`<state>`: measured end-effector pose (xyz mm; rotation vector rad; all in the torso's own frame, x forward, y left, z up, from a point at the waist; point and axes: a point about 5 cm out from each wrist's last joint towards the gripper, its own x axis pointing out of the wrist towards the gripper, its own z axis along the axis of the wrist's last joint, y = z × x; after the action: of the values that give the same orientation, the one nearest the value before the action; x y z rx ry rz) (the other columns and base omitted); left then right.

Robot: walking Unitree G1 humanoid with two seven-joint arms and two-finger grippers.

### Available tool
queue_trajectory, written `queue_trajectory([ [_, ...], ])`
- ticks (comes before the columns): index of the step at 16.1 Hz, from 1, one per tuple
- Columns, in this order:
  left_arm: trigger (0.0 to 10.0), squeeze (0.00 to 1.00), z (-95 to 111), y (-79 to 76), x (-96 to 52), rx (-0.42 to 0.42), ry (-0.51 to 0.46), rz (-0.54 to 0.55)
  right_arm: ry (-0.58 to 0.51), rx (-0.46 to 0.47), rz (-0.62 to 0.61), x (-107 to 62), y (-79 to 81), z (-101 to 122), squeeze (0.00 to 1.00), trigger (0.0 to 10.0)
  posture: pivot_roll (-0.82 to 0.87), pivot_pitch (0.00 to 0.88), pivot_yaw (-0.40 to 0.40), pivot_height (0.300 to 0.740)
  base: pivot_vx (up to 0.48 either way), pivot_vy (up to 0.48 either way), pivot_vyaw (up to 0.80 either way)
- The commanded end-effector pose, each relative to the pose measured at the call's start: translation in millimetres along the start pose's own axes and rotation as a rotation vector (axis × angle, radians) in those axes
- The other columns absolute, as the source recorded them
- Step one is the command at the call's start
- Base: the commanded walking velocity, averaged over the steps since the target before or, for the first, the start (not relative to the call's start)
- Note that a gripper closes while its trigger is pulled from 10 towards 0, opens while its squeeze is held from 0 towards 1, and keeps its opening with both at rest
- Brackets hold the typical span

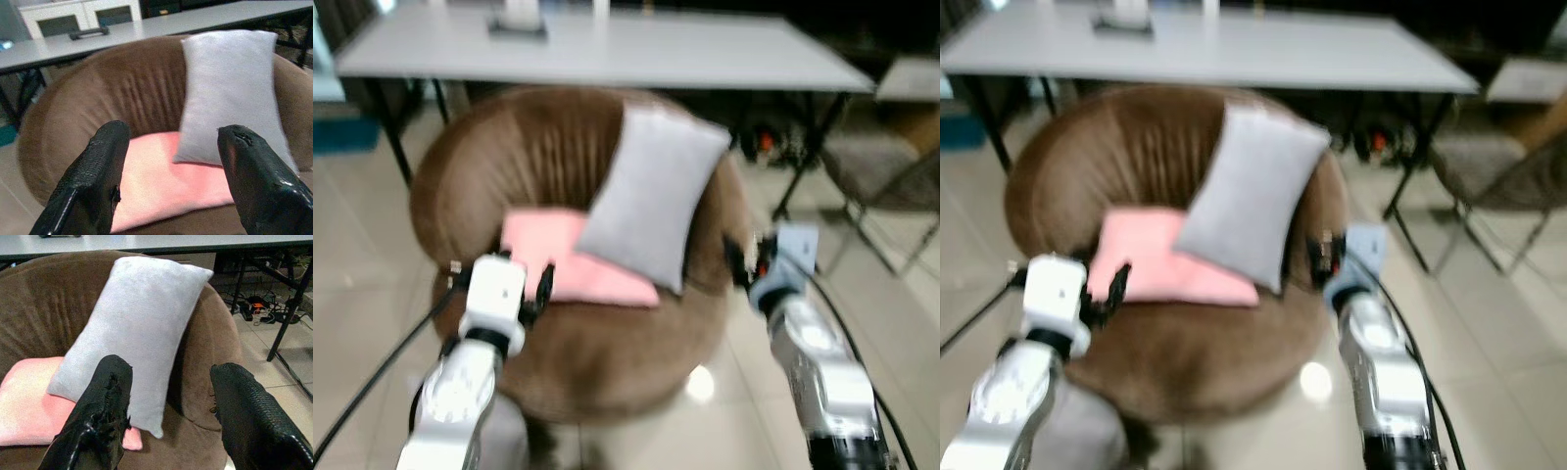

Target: Move the pillow to the sofa from floor

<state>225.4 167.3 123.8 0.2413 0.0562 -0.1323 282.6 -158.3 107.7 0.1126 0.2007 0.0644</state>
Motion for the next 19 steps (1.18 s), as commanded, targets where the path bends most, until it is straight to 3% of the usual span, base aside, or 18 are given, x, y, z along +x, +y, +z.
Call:
queue_trajectory([
  [1,10.0,0.0,0.4,3.4,-1.0,0.013,0.002,0.01,-0.028,-0.007,0.013,0.8,3.5,6.2,0.0,10.0,0.12,0.0,-0.116,0.74,0.0,0.36,0.0],
  [10,10.0,0.0,0.9,2.2,-0.9,0.018,-0.003,0.004,-0.013,-0.027,0.023,1.6,3.4,1.5,0.0,10.0,0.13,0.0,-0.117,0.74,0.0,0.366,0.0],
  [14,10.0,0.0,2.3,-0.6,-0.7,0.042,-0.015,-0.014,-0.004,-0.032,0.023,1.5,3.4,0.0,0.0,10.0,0.13,0.0,-0.115,0.74,0.0,0.0,0.0],
  [19,10.0,0.0,1.9,0.3,-1.4,0.046,-0.014,-0.011,0.002,-0.032,0.016,0.8,2.9,-1.3,0.0,10.0,0.12,0.0,-0.108,0.74,0.0,-0.48,0.0],
])
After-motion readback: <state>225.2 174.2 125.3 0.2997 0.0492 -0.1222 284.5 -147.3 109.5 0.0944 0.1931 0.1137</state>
